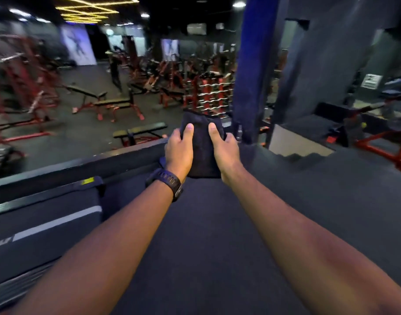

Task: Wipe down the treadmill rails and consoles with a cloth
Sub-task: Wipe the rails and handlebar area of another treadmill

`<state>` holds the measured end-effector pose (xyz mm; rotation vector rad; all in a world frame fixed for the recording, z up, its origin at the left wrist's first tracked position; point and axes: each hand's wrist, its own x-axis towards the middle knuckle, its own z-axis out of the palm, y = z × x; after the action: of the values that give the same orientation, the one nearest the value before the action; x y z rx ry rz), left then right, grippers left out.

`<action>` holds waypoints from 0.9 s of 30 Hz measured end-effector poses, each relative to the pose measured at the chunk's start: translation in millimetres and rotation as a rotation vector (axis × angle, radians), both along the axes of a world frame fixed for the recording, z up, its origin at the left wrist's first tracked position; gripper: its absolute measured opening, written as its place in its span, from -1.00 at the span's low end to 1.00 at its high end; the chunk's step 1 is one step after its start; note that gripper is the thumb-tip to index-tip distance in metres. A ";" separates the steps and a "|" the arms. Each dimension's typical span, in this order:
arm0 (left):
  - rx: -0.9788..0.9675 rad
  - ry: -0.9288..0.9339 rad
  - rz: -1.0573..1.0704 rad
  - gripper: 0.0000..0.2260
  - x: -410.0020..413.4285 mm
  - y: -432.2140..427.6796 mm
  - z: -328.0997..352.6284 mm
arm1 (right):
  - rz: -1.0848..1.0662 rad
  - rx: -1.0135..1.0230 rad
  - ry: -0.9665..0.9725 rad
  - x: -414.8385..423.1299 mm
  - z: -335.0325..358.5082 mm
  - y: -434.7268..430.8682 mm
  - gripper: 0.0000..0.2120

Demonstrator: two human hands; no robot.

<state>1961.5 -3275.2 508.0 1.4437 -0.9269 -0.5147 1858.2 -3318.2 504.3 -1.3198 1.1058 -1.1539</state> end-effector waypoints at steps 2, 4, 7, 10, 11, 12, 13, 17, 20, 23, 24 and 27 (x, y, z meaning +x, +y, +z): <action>0.017 0.040 0.099 -0.55 46.5 -22.3 -8.1 | 0.079 -0.004 0.025 48.8 -6.7 -28.5 -0.22; -0.002 0.076 0.174 -0.58 90.0 -40.3 -8.4 | 0.152 -0.008 0.032 96.4 -6.8 -51.6 -0.35; -0.031 0.074 0.306 -0.64 156.3 -65.6 1.0 | 0.251 -0.023 0.038 172.2 2.4 -88.0 -0.34; -0.071 0.087 0.390 -0.61 213.2 -79.2 10.5 | 0.364 -0.037 0.035 240.7 12.5 -115.5 -0.40; -0.068 0.079 0.440 -0.57 232.0 -83.0 9.7 | 0.410 -0.036 0.048 264.6 12.2 -123.2 -0.45; -0.061 0.074 0.488 -0.54 250.3 -85.1 7.7 | 0.454 -0.026 0.051 287.5 8.9 -130.1 -0.48; -0.066 0.073 0.524 -0.55 266.3 -87.3 4.6 | 0.495 -0.021 0.049 307.0 4.9 -135.3 -0.48; -0.048 0.081 0.696 -0.46 341.0 -97.2 -7.2 | 0.658 0.000 0.042 394.8 -6.3 -152.2 -0.56; -0.067 0.053 0.847 -0.46 393.8 -110.3 -11.6 | 0.787 -0.017 0.045 463.4 -9.1 -170.3 -0.53; -0.101 0.060 1.007 -0.49 441.0 -120.7 -14.3 | 0.903 -0.052 0.054 527.0 -11.7 -184.9 -0.47; -0.103 0.079 1.059 -0.51 456.1 -125.8 -16.0 | 0.949 -0.059 0.074 547.0 -12.1 -190.1 -0.47; -0.133 0.135 1.145 -0.69 486.8 -130.0 -16.1 | 1.059 -0.052 0.089 595.4 -14.7 -196.8 -0.44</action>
<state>2448.3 -3405.1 491.8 1.5334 0.0628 0.3016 2453.6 -3515.0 489.6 -1.6759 0.2924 -0.3269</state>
